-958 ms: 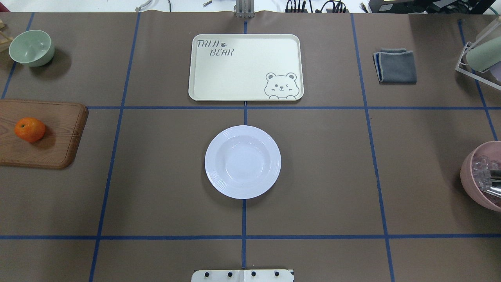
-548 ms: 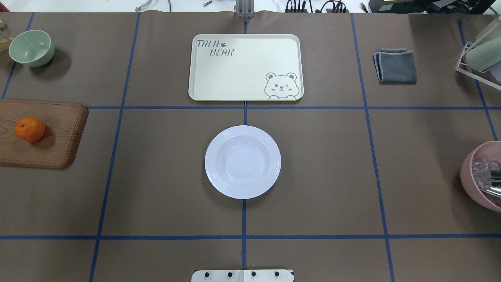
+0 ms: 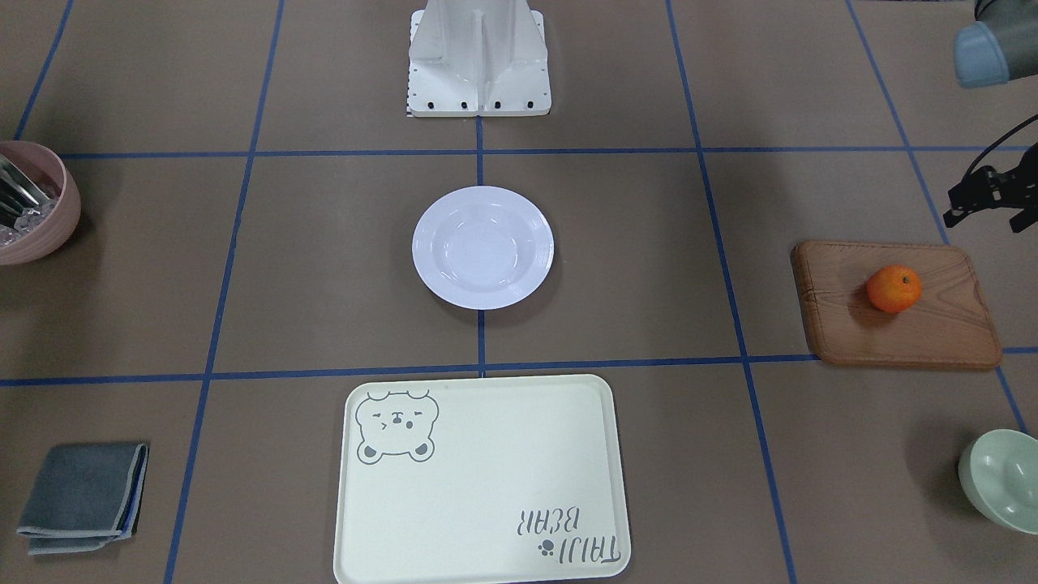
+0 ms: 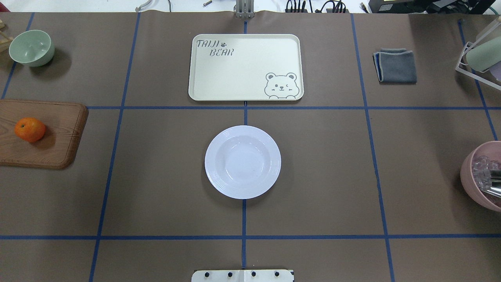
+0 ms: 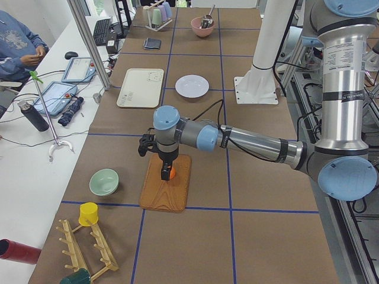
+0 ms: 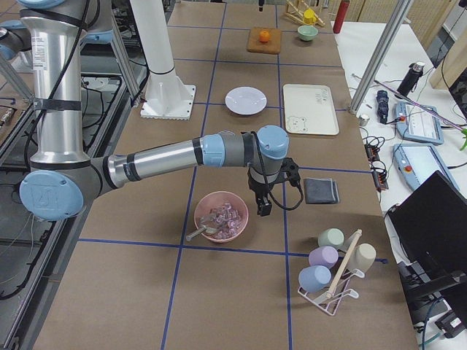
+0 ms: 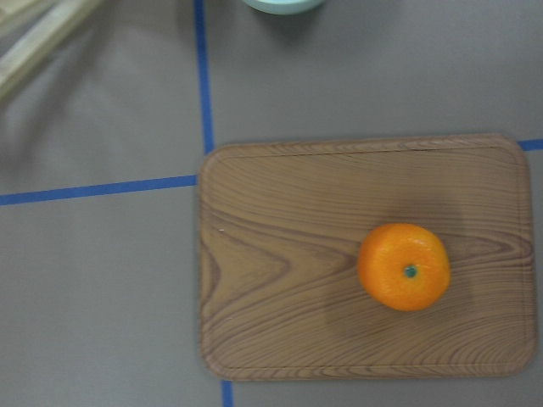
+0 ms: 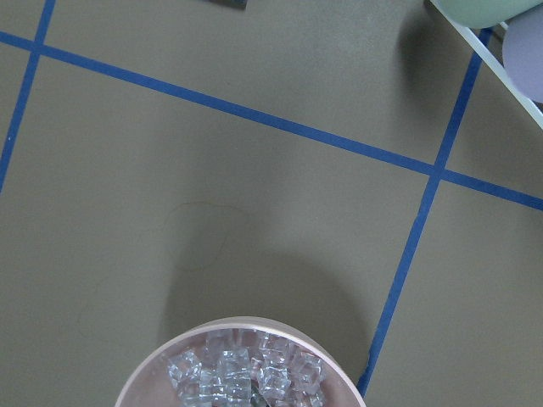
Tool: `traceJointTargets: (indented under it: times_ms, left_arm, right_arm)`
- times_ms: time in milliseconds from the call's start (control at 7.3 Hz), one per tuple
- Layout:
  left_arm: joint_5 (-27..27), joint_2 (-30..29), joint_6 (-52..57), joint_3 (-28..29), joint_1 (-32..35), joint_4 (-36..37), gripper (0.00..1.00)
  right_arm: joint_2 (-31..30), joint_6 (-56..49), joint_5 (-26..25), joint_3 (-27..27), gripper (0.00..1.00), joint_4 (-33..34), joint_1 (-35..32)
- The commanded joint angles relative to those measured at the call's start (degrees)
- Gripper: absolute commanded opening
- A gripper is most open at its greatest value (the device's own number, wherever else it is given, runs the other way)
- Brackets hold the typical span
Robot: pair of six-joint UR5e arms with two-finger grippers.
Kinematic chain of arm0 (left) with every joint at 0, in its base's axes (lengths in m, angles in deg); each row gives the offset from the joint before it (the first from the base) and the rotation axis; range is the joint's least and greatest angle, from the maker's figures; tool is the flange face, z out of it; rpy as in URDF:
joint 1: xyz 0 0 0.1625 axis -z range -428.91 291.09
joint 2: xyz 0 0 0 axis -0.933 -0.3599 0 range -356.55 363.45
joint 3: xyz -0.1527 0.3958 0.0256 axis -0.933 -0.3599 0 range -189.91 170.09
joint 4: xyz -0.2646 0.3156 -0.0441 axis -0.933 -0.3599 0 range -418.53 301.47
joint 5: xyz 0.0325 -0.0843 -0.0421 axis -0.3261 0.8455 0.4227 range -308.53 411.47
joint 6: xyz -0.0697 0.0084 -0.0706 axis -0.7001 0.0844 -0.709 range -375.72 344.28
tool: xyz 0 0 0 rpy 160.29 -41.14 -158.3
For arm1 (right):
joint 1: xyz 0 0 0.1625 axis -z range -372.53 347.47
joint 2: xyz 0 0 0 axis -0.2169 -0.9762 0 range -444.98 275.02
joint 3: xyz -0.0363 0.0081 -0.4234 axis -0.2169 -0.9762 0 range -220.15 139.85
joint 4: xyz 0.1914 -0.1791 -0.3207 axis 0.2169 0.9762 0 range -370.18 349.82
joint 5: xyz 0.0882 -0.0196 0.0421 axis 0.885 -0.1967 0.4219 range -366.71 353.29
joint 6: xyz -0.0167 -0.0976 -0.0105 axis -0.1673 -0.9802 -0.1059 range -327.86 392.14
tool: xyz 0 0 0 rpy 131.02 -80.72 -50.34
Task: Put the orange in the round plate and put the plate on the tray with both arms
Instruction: 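Lower the left gripper onto the orange on the wooden tray and close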
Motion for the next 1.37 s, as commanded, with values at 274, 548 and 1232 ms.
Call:
traceJointTargets:
  times_ms: [274, 548, 1232]
  left_arm:
    - [-4.27, -5.95, -9.03, 11.05, -6.92, -10.02, 0.98]
    - [-4.27, -6.49, -9.04, 12.47, -7.72, -10.11, 0.98]
    - [-4.27, -7.37, -9.92, 14.84, -10.71, -10.28, 0.98]
  right_arm:
    - [0.00, 0.06, -0.07, -0.29, 1.00, 0.02, 1.15]
    - [0.00, 0.06, -0.07, -0.29, 1.00, 0.02, 1.25]
    - [0.00, 0.15, -0.07, -0.64, 1.00, 0.02, 2.21]
